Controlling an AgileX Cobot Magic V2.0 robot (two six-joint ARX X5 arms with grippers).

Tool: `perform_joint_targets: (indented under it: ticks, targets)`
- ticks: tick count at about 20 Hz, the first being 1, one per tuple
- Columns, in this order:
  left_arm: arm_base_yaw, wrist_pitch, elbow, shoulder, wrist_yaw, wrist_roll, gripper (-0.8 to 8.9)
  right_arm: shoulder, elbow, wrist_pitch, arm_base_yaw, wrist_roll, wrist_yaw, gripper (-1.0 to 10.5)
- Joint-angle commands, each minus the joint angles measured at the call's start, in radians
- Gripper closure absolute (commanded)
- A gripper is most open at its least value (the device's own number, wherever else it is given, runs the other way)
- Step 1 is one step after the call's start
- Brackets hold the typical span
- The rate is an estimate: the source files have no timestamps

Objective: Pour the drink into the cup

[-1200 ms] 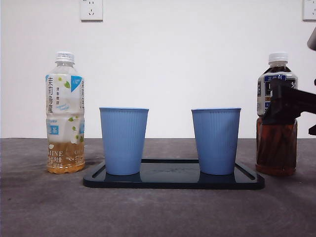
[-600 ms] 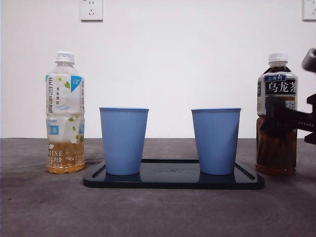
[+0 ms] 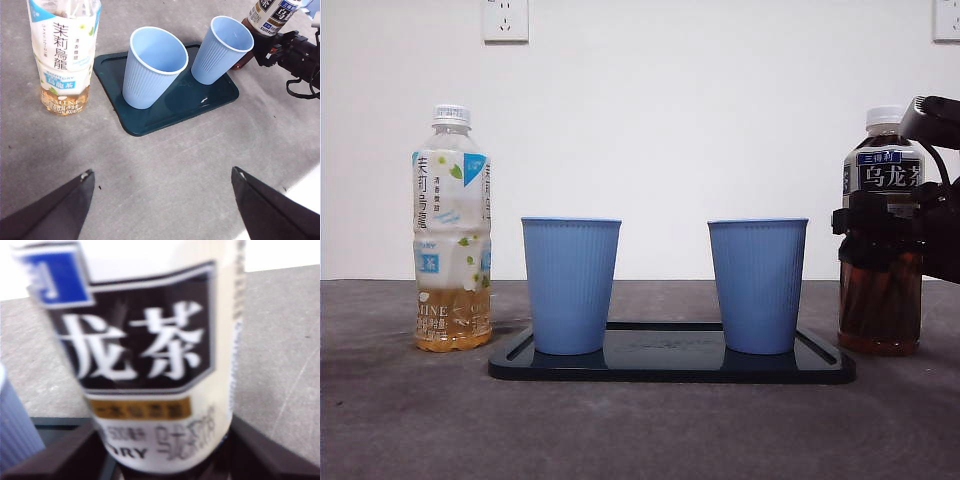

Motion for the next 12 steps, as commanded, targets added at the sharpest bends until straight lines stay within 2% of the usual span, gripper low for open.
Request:
perform_joint_targets:
  ticks: [1,8,12]
  targets:
    - [-0.003,0.006,0.022,0.005,0.002,0.020,3.71,0.017,0.010,0.010,0.003,-0.013,0.003,7.3]
    - [-0.003,0.007,0.022,0.005,0.001,0.024,3.71,-0.045,0.009,-0.013,0.003,-0.028,-0.002,7.9]
    - [-0.003,0.008,0.022,0.005,0.001,0.026,3.71,-0.199,0.010,-0.162,0.002,-0.059,0.005,7.9]
